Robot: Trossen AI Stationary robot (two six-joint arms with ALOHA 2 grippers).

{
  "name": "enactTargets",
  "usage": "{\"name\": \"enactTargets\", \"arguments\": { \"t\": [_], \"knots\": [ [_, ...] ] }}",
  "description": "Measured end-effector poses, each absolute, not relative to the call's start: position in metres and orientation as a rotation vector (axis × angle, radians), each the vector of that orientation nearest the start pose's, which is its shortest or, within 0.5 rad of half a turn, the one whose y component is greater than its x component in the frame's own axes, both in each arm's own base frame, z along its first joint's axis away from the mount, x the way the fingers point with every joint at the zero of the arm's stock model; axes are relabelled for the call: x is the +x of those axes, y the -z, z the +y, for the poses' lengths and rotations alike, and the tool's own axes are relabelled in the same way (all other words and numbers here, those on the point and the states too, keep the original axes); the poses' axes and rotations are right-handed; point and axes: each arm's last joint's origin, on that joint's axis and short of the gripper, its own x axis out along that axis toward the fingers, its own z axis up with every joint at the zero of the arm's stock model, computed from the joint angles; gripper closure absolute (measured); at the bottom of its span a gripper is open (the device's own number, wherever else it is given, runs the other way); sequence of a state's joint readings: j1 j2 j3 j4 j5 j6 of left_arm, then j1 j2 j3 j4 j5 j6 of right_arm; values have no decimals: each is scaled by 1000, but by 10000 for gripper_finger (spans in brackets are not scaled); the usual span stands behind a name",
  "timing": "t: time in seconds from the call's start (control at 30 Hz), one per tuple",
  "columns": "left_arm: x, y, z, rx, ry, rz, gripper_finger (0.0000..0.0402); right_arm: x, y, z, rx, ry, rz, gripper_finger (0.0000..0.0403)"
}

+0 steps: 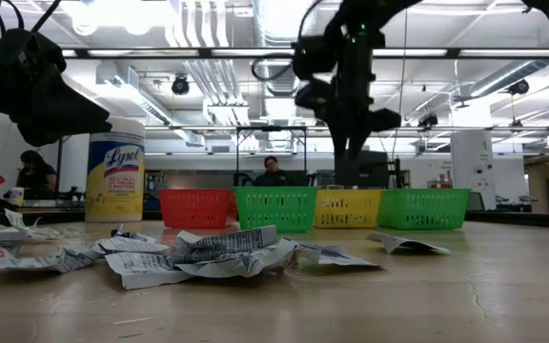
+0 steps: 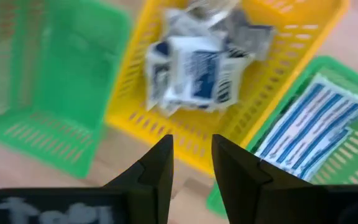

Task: Pick & Place First Aid Supplies
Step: Put the alcohol pad into the yellow basket

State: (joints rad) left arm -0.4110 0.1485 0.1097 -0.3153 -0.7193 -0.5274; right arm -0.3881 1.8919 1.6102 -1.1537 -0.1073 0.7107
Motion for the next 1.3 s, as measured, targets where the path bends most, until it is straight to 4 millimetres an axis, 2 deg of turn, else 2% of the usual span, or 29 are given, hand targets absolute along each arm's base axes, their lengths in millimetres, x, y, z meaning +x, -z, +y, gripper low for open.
{"name": "enactTargets", "arguments": {
  "t": [0.23, 0.47, 0.67, 0.87, 1.07, 1.3],
  "knots": [
    [90, -162, -18, -329, -374, 211, 271, 359, -277, -94, 838, 612, 1290, 311],
    [90, -162, -18, -329, -374, 211, 271, 371, -294, -40, 739, 480, 1299, 322],
    [90, -162, -18, -329, -374, 211, 271, 374, -295, 9, 674, 393, 1331, 332],
    [90, -162, -18, -329, -374, 211, 271, 369, -289, 49, 616, 334, 1378, 339],
    [90, -162, -18, -330, -374, 211, 271, 365, -283, 73, 559, 287, 1413, 335],
    [90, -162, -18, -330, -374, 210, 271, 361, -273, 78, 507, 265, 1448, 330]
  ]
}}
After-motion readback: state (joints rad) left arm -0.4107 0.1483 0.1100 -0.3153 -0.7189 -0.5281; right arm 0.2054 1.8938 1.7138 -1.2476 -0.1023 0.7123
